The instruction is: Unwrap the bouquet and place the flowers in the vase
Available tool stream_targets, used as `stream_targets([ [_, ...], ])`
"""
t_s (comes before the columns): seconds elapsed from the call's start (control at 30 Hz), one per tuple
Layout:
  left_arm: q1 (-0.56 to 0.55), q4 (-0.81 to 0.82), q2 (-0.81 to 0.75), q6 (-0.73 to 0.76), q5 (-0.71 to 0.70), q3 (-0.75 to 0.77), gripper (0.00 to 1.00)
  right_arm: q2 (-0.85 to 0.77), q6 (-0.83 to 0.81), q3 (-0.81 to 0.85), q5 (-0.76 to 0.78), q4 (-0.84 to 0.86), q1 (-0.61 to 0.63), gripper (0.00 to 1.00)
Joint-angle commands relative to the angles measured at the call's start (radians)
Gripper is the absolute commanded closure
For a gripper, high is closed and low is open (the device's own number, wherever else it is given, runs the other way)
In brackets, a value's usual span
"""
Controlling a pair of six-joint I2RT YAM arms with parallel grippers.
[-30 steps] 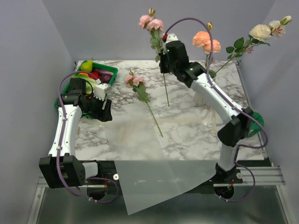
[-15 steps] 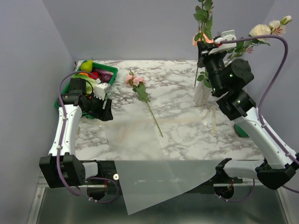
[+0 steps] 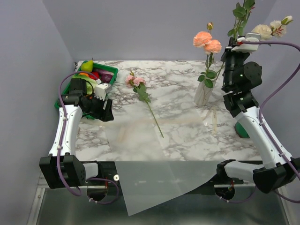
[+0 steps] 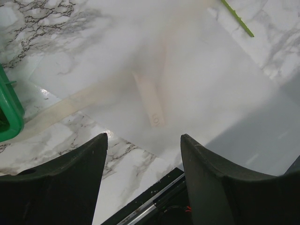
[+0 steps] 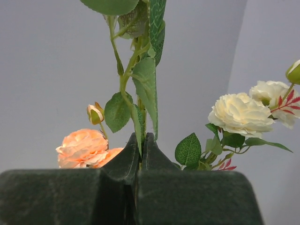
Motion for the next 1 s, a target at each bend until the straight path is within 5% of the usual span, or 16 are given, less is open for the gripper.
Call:
stream_targets([
  [0.0, 0.006, 0.003, 0.013, 0.011, 0.037, 0.006, 0.27, 0.029, 0.015, -0.028, -0.008, 0.129, -0.018, 0.99],
  [0.4, 0.006, -0.004, 0.039, 0.011, 0.031, 0.025, 0.28, 0.073, -0.007, -0.135, 0.020, 0.405, -0.054, 0.99],
  [0.97, 0.006, -0.002, 0.056, 0.008, 0.020, 0.031, 0.28, 0.127, 0.015, -0.331, 0.110, 0.568, -0.070, 0.99],
])
